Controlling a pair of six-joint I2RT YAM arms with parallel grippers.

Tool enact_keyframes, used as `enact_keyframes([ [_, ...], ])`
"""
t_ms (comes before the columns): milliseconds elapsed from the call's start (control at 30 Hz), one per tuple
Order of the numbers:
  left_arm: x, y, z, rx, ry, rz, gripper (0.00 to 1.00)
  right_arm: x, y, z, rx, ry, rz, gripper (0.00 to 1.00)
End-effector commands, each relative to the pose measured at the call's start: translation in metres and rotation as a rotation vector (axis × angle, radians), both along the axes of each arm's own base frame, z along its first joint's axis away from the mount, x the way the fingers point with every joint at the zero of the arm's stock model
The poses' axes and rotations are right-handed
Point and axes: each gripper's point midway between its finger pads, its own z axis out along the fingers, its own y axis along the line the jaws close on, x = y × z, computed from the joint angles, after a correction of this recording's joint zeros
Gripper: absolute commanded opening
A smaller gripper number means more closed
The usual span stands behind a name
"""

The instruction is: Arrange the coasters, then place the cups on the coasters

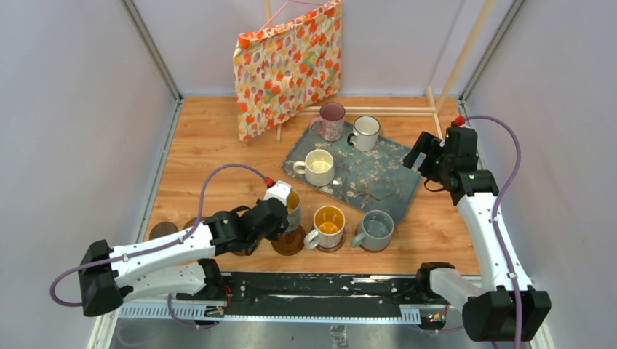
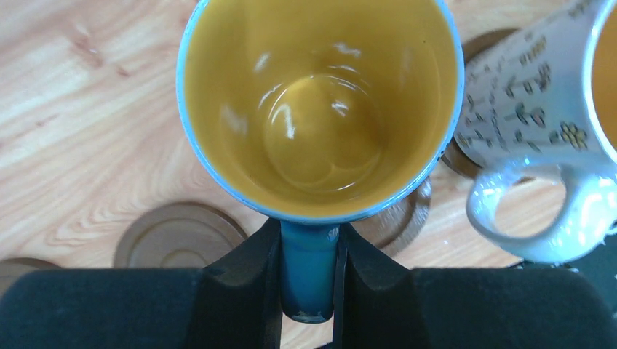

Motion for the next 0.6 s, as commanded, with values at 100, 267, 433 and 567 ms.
enact_keyframes([
  [100,-0.004,-0.014,0.022,-0.21,-0.065,0.096,0.0,-0.001,-0.007,-0.01,-0.027,0.025,-0.005,1.0],
  [267,-0.016,-0.014,0.014,-0.213,-0.035,0.085,0.0,0.0,-0.006,-0.013,-0.026,0.036,-0.004,0.99],
  [433,-0.029,-0.014,0.009,-0.231,-0.012,0.083,0.0,0.001,-0.005,-0.013,-0.023,0.036,-0.002,0.99],
  [567,-0.039,-0.011,0.004,-0.225,0.001,0.078,0.0,0.0,-0.006,-0.016,-0.027,0.043,-0.002,0.99],
])
